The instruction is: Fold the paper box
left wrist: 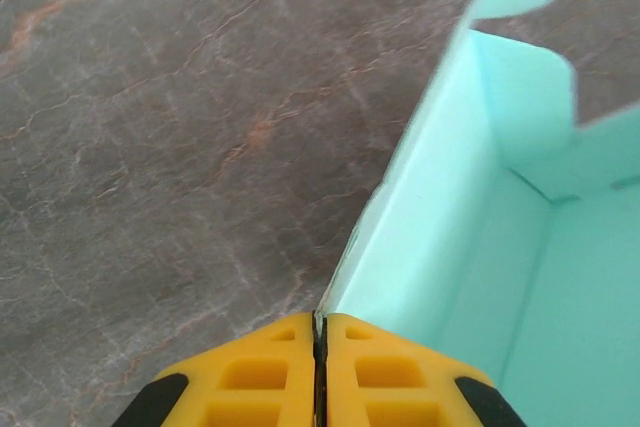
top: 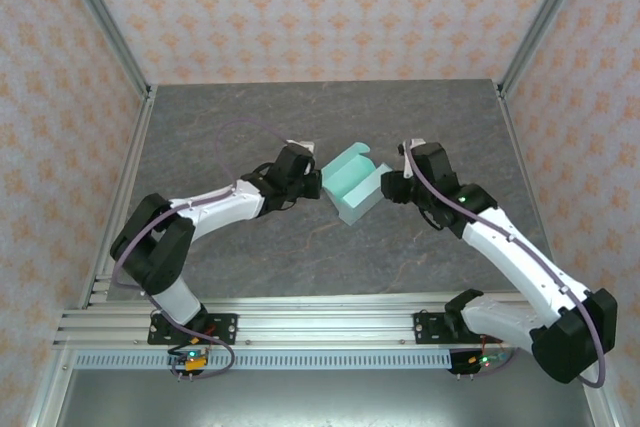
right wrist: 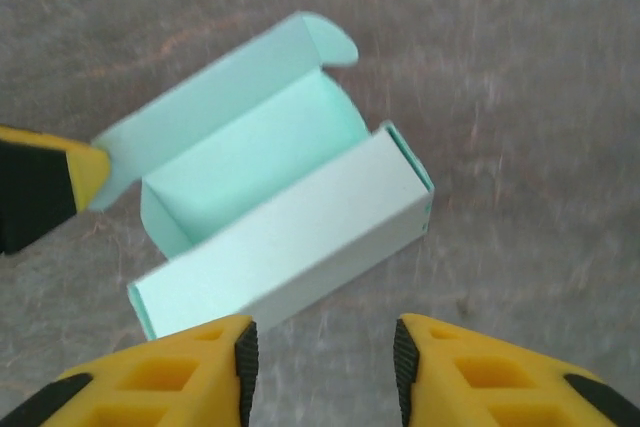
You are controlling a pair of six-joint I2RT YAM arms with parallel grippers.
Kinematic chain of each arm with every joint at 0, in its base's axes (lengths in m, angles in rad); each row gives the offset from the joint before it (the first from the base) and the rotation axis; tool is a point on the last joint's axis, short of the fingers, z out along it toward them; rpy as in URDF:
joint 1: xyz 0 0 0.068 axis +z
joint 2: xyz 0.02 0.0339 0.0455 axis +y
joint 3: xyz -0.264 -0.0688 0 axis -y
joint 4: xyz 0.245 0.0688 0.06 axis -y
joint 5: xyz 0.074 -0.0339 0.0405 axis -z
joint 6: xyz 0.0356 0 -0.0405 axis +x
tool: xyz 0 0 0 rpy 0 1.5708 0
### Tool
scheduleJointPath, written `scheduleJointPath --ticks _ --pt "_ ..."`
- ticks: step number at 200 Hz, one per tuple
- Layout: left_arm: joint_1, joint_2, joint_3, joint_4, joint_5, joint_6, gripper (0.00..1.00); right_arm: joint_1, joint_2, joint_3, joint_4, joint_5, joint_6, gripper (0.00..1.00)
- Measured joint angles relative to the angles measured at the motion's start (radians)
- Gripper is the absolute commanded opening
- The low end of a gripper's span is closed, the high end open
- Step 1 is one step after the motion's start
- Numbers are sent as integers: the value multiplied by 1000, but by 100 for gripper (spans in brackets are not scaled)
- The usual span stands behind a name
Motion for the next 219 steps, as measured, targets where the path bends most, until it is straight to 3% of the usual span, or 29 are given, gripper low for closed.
scheduleJointPath --ticks 43,97,219 --pt "53 87 30 5 71 -10 10 -1 191 21 -23 -123 105 36" --pt "78 177 81 4 145 -11 10 0 426 77 66 -245 134 35" --pt "123 256 150 -27 211 -10 10 0 725 347 82 -224 129 38"
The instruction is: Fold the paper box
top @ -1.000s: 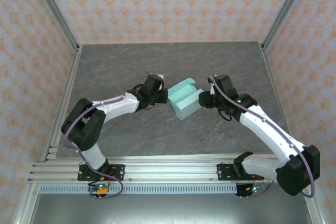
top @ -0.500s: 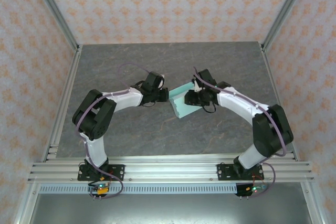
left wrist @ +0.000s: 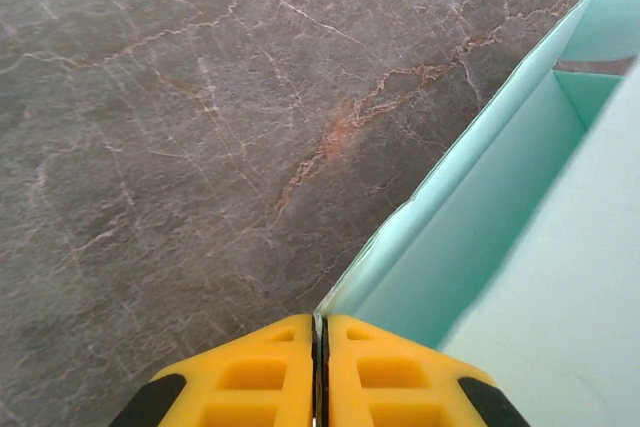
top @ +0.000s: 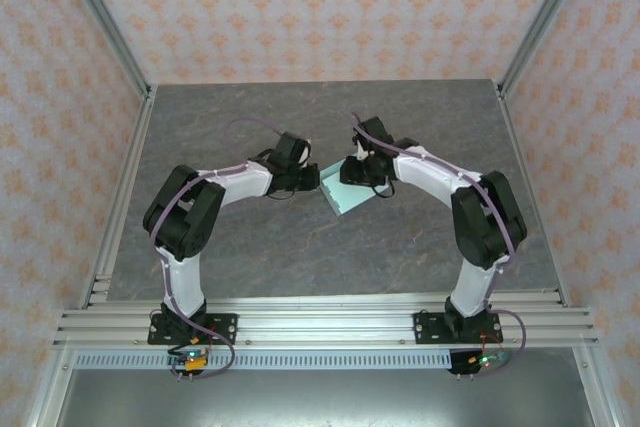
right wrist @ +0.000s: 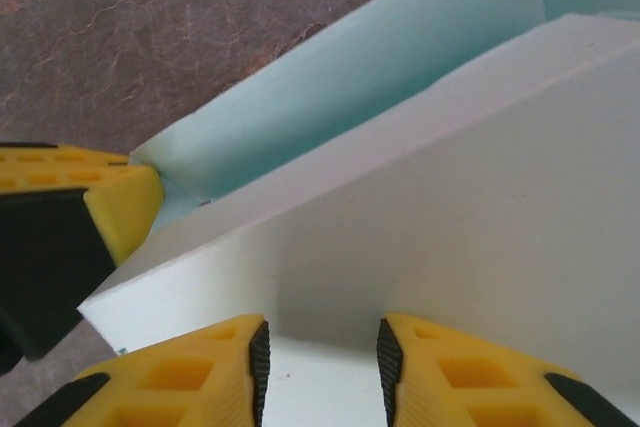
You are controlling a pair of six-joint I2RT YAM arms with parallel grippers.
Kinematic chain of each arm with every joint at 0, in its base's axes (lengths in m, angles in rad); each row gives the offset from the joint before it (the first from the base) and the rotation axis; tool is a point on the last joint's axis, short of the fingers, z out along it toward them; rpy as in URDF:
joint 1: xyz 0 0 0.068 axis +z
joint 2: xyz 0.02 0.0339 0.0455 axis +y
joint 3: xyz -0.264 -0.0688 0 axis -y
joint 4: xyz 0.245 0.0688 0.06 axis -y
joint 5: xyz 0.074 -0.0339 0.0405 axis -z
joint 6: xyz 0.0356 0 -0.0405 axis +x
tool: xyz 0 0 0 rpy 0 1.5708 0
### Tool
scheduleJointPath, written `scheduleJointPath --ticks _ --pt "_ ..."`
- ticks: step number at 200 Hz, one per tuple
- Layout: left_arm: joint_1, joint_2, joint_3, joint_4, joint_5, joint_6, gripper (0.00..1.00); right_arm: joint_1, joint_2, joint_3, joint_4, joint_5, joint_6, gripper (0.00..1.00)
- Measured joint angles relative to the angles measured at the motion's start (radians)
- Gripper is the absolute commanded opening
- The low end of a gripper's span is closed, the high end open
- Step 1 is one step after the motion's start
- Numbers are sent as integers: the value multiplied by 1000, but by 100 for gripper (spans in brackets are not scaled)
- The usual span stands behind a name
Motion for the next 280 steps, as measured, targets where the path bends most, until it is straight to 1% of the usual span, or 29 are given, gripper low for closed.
scheduleJointPath --ticks 17,43,66,75,87,120,149,178,195,215,244,263,268,280 --pt "2 15 3 1 7 -1 10 0 29 14 8 3 5 38" --pt "10 19 7 2 17 -9 10 0 31 18 5 15 9 39" --pt "25 26 7 16 36 -20 10 3 47 47 -27 32 11 38" --pt "30 30 7 23 40 -21 10 3 64 71 -42 33 12 37" --pt "35 34 7 31 46 -23 10 3 79 90 -54 36 21 33" --pt "40 43 14 40 60 -23 10 3 80 128 -105 48 58 25" --pt "40 52 26 42 60 -23 10 3 94 167 -114 49 76 23" --pt "40 63 40 42 60 -18 10 3 159 171 -101 66 83 23" --pt "42 66 47 40 63 -13 9 1 153 171 -90 67 87 24" --pt "42 73 60 31 63 0 9 2 150 170 -86 74 88 27" --pt "42 80 77 21 67 20 9 0 117 151 -88 82 92 38" --pt "42 80 89 3 67 50 10 -16 48 105 -75 110 88 45" --pt "42 80 91 2 66 61 10 -26 23 93 -71 119 85 48" --pt "42 79 93 -3 66 93 10 -58 -39 68 -56 139 76 51"
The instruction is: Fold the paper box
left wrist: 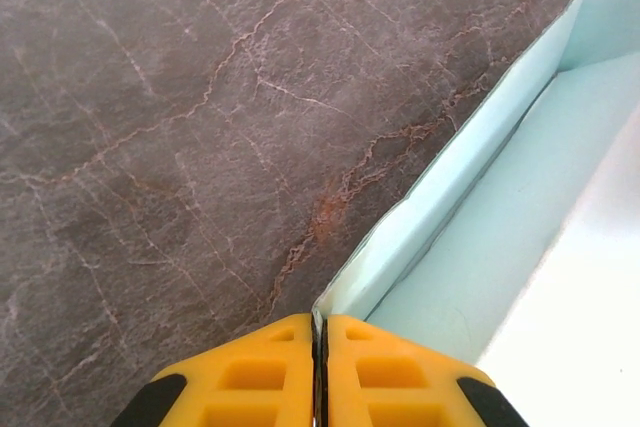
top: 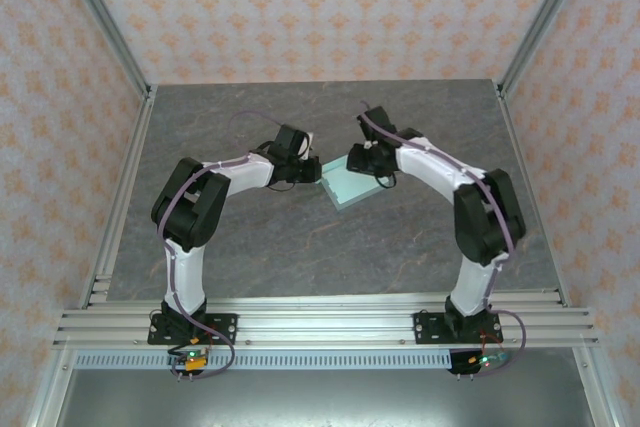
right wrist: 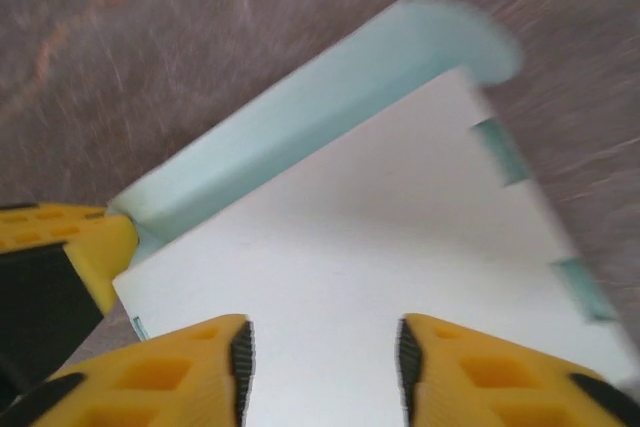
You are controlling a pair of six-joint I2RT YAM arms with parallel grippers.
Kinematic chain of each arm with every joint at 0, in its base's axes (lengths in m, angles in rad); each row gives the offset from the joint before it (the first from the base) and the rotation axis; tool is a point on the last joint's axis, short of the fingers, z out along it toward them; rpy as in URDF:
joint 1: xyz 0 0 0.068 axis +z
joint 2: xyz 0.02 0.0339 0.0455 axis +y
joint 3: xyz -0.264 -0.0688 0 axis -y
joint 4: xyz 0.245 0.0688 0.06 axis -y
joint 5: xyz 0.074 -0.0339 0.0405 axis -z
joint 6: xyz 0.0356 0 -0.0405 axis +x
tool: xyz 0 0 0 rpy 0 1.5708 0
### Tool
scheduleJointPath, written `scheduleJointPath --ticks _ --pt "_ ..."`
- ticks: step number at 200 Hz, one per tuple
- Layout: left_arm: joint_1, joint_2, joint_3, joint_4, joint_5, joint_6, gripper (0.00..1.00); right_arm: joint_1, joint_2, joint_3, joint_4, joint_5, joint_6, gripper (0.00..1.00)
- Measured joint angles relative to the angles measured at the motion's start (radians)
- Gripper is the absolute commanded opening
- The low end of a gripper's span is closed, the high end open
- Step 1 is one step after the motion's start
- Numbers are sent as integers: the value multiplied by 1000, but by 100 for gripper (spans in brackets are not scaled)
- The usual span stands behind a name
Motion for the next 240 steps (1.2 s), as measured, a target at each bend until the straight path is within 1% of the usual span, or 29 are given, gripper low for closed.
scheduleJointPath --ticks 34,53,77,100,131,150,164,190,214,240 --pt "0 -29 0 -44 0 91 10 -135 -150 -72 95 38 -44 59" --pt "0 -89 0 -65 0 140 10 -177 -197 -114 137 53 -58 60" --pt "0 -184 0 -77 -1 199 10 -175 -241 -178 185 48 -66 62" --pt "0 -250 0 -79 0 256 9 -171 -287 -248 245 6 -87 65" --pt "0 -269 -8 -75 13 303 9 -171 -362 -380 356 -76 -166 68" --pt "0 -275 -36 -72 16 327 9 -171 -415 -480 426 -134 -229 75" --pt "0 -276 -55 -72 17 342 9 -171 -444 -542 469 -160 -267 77" --pt "0 -283 -89 -69 25 381 10 -171 -463 -616 548 -157 -325 78" --pt "0 -304 -115 -68 30 417 10 -171 -463 -626 602 -130 -360 78" --pt "0 -337 -124 -60 31 458 10 -171 -458 -623 648 -138 -400 73"
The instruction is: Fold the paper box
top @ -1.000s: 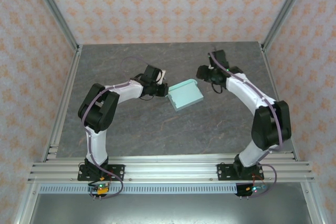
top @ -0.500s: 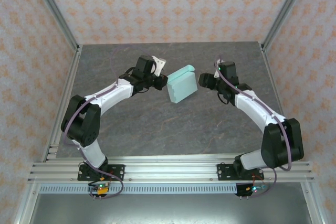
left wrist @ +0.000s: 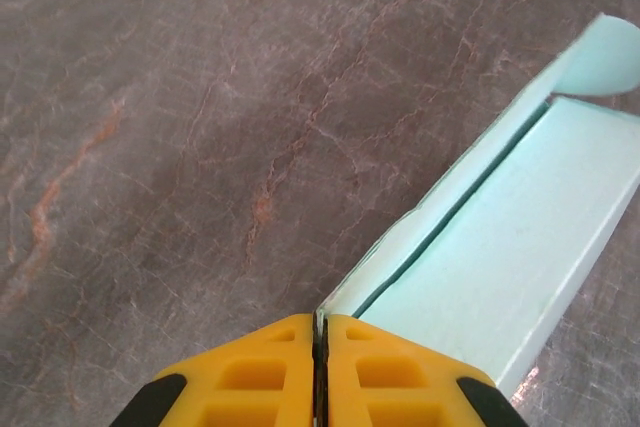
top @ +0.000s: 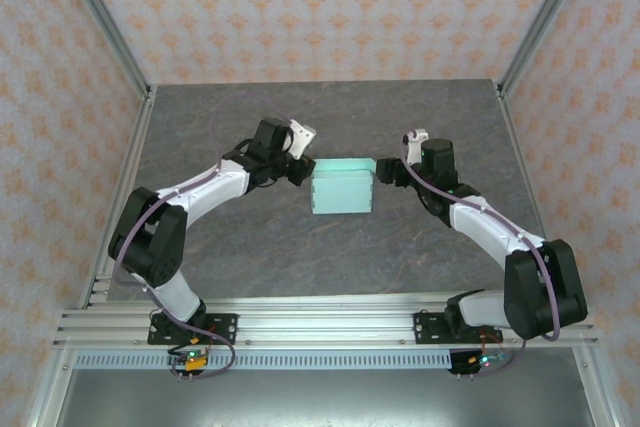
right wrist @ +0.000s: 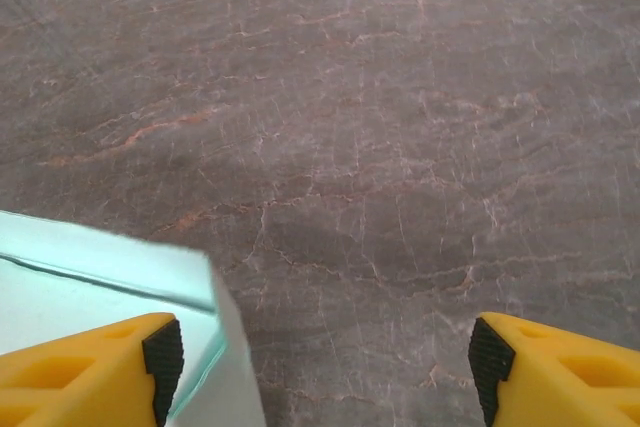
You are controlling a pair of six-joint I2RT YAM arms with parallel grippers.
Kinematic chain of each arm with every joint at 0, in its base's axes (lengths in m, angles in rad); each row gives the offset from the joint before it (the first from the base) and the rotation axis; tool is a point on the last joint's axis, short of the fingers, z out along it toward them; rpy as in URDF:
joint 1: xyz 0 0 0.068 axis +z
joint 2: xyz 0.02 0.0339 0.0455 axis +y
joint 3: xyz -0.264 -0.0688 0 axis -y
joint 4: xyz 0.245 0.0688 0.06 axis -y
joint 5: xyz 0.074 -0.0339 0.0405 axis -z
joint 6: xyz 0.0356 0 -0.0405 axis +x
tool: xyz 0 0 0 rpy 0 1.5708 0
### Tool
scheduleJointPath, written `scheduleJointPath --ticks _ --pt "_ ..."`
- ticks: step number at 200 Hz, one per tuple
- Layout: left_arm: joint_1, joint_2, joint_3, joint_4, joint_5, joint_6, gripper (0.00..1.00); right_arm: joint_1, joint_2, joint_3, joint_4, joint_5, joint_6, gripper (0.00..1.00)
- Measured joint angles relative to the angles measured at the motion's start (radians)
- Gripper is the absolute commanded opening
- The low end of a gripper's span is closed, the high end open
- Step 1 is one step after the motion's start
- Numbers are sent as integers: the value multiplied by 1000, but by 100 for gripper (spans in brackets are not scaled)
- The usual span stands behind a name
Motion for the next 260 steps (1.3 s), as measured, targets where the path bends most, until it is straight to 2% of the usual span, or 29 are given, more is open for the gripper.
scheduleJointPath --ticks 61,87,140,170,196,224,260 --pt "-1 -62 -50 57 5 35 10 0 30 29 3 -179 -29 60" --pt "-7 -66 -69 80 -7 35 10 0 30 19 10 -220 -12 60" --pt "-29 -80 -108 103 -18 36 10 2 30 -3 -3 -157 -11 65" --pt "-29 -92 -108 103 -18 54 10 2 53 44 -43 -125 -41 65" --pt "-29 -101 -108 103 -17 59 10 2 88 97 -63 -137 -74 58" --pt "-29 -101 -108 103 -17 61 10 2 124 120 -69 -174 -87 42" --pt "-29 -101 -108 103 -17 60 10 13 145 121 -82 -192 -82 34"
